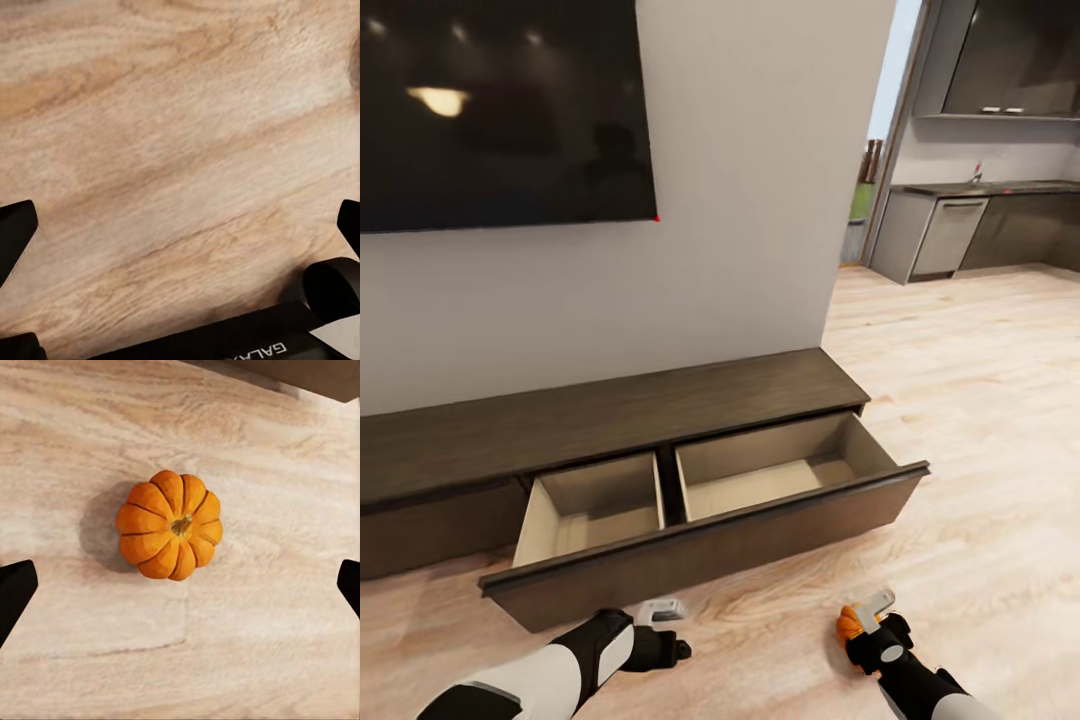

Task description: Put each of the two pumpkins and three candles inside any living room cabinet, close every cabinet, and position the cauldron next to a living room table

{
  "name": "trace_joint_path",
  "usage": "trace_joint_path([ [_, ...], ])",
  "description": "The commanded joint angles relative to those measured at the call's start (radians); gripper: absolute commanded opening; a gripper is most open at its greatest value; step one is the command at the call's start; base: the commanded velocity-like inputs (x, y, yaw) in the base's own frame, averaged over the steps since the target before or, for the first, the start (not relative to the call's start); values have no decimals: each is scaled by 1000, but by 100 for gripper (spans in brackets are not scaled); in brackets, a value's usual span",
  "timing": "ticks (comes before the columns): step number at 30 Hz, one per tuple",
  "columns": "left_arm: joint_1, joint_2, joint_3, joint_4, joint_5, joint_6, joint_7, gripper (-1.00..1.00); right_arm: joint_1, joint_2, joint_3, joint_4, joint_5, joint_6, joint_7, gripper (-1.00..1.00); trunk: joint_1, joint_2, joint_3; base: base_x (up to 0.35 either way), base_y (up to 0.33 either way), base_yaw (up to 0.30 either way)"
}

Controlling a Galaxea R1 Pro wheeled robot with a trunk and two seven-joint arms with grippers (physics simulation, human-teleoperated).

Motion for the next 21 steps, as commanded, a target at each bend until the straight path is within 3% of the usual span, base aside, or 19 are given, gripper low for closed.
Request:
trace_joint_path([
  [1,1,-1,0,0,0,-4,10,100,0,1,0,12,0,-10,0,100,0,0,1,0,0,-208],
  [7,4,-2,0,0,2,-10,25,100,3,2,0,51,0,-77,-1,100,0,0,9,0,0,-208],
  [16,18,-2,0,1,2,-10,20,100,4,8,0,63,4,-88,-5,100,0,0,16,0,0,-138],
  [21,71,1,0,2,-1,-29,24,100,4,10,0,76,9,-90,-4,100,0,0,12,0,0,-103],
])
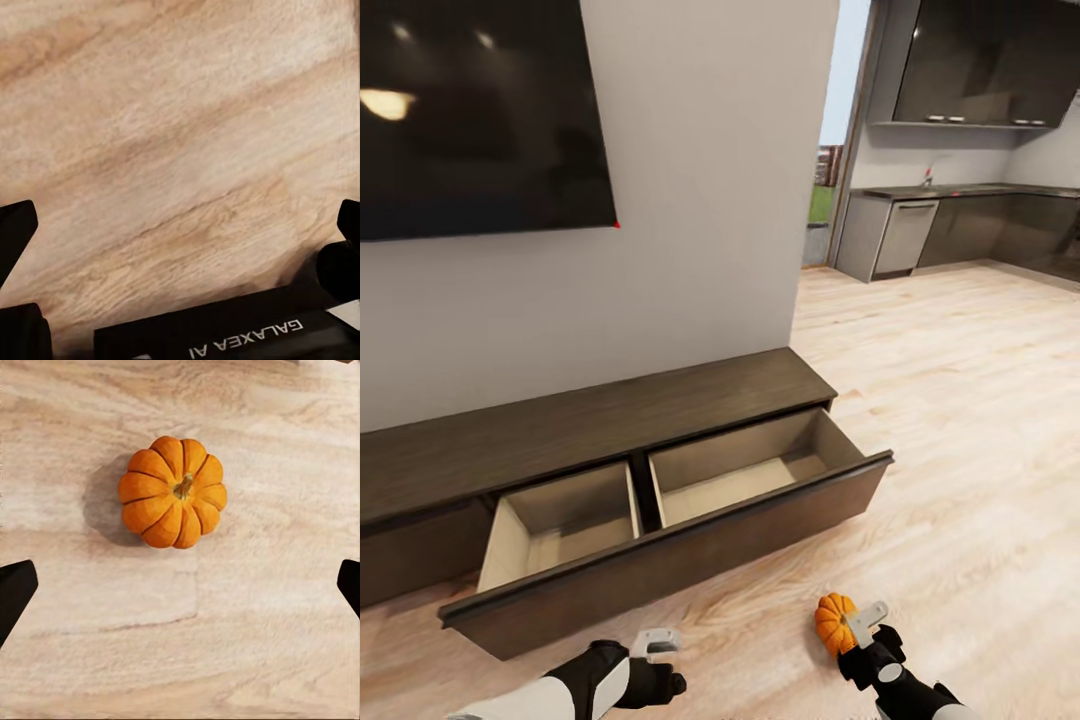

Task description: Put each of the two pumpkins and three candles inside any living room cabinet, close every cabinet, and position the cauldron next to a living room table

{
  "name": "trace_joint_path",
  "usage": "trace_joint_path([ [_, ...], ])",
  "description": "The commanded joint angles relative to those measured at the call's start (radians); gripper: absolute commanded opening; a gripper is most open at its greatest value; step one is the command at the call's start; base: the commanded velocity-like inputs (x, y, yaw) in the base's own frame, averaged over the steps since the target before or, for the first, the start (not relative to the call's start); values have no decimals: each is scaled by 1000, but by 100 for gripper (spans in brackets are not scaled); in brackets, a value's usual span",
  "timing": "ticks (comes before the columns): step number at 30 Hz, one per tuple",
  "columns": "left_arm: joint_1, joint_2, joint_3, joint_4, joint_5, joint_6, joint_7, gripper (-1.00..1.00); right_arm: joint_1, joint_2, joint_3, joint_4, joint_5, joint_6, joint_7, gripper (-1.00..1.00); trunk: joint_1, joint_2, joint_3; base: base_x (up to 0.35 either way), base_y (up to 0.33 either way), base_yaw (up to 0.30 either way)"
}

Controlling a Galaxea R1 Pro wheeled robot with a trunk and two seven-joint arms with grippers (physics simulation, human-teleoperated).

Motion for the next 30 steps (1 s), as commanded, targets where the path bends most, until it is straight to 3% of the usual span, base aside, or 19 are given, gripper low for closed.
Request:
trace_joint_path([
  [1,2,2,1,0,0,-3,0,100,1,0,0,2,0,0,0,100,0,0,-1,0,0,-178],
  [12,5,7,1,1,0,-5,0,100,3,-1,0,3,0,-20,2,100,0,0,-11,0,0,-234],
  [30,5,6,2,1,5,-7,0,100,8,-4,-2,0,-4,-28,2,100,0,0,-8,0,0,-286],
])
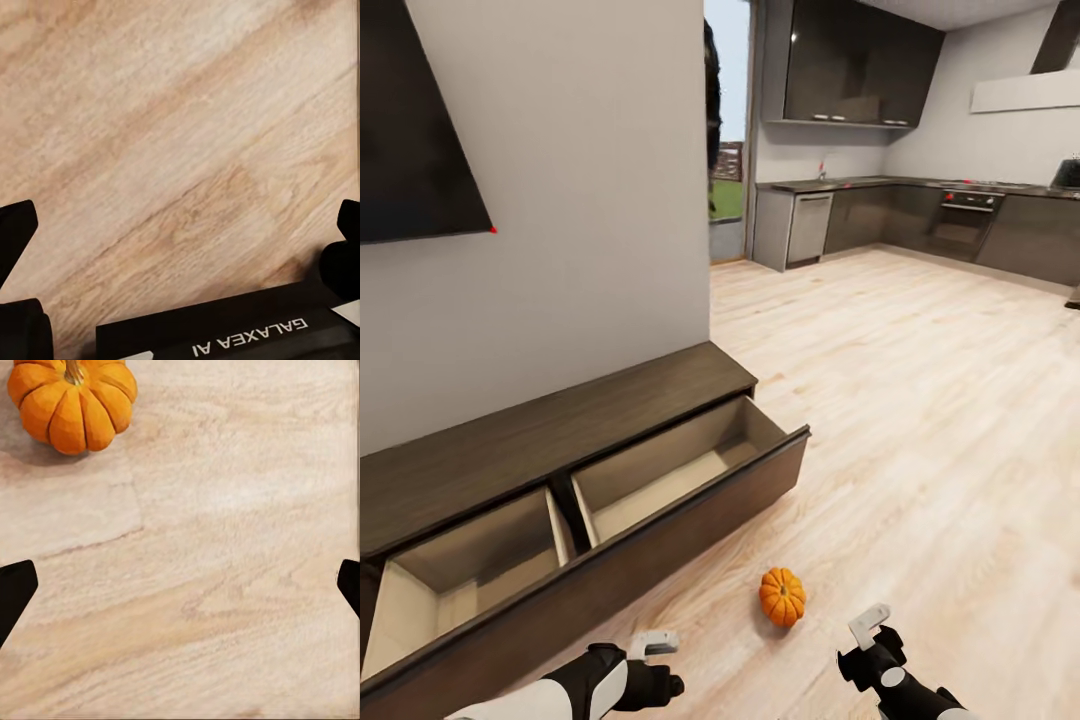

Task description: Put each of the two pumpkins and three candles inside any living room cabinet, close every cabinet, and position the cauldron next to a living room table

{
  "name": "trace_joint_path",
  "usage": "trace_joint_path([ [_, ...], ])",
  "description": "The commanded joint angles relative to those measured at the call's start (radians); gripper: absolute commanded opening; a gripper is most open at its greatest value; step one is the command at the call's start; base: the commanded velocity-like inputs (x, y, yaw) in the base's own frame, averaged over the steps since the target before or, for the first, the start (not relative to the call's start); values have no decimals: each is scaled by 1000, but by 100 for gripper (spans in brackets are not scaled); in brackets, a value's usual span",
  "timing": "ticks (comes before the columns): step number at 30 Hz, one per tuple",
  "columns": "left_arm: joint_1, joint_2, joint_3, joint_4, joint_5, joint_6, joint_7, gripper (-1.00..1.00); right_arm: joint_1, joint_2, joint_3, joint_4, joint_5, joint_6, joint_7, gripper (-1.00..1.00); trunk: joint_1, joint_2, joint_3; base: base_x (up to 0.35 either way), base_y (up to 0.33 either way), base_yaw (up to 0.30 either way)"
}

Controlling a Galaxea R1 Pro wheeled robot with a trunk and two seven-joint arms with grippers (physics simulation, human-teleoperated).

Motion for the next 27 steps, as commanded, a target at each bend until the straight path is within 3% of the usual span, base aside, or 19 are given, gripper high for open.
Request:
trace_joint_path([
  [1,0,0,0,0,0,0,0,100,0,0,0,0,0,0,0,100,0,0,1,0,0,-287],
  [19,4,4,0,1,-2,0,0,100,0,2,0,0,0,1,0,100,0,0,9,0,0,-285],
  [27,7,4,0,0,-2,0,0,100,0,2,1,3,0,2,0,100,0,0,7,0,0,-137],
])
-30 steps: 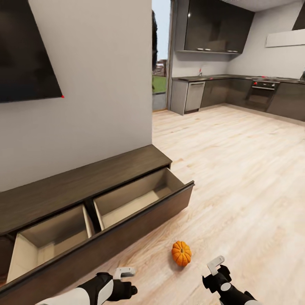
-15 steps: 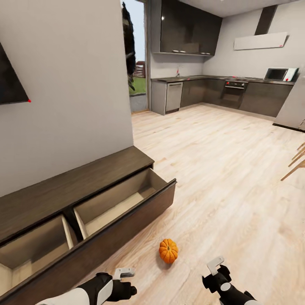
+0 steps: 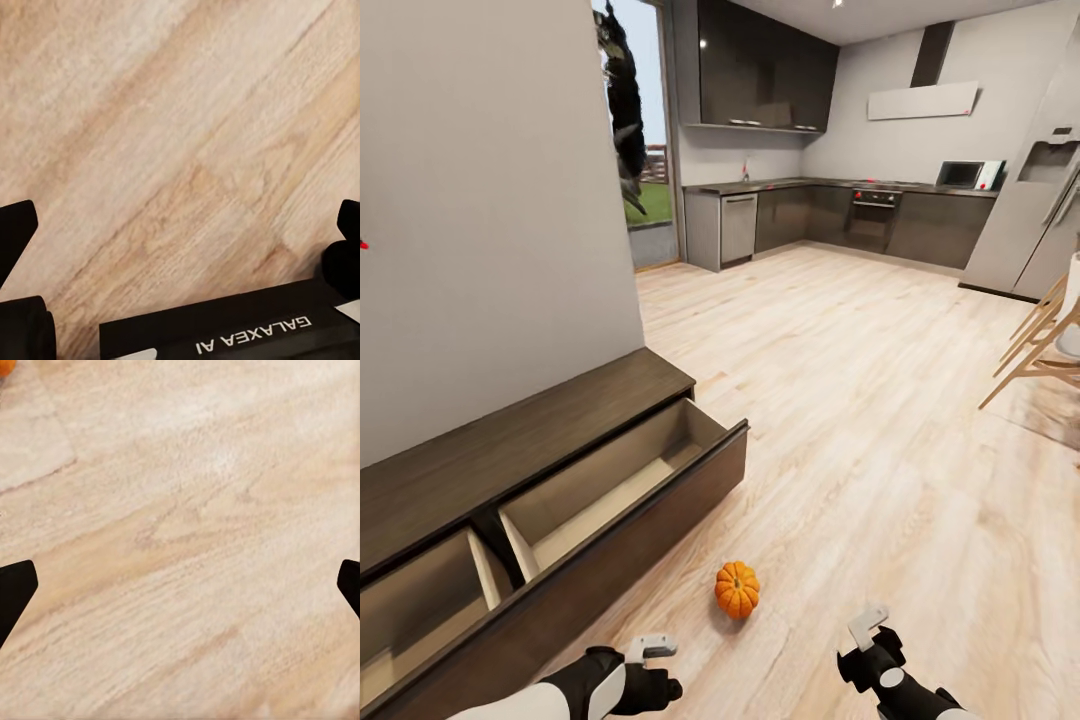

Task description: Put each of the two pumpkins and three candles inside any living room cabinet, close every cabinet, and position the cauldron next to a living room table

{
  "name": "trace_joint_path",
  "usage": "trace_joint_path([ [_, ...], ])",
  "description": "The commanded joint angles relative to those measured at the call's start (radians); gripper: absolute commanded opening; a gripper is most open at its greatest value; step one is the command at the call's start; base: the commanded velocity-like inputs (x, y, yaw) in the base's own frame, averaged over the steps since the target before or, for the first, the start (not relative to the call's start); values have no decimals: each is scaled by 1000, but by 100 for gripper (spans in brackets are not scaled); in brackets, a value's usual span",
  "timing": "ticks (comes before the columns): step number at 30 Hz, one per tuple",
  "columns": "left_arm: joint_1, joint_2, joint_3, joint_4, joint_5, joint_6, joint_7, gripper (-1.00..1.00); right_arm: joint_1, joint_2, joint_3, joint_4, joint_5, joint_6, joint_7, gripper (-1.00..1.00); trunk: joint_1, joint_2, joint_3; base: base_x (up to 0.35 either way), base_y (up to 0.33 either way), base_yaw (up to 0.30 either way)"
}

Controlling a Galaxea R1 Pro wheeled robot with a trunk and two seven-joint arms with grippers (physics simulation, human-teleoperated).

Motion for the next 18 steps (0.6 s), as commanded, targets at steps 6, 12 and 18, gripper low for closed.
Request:
trace_joint_path([
  [6,4,0,-1,6,0,-48,0,100,1,-4,0,43,1,-1,-1,100,0,0,0,0,0,-3],
  [12,8,0,-1,10,-1,-60,0,100,1,0,1,38,3,-3,-1,100,0,0,0,0,0,0],
  [18,8,0,0,10,2,-61,0,100,1,-2,1,36,3,-3,-1,100,0,0,0,0,0,0],
])
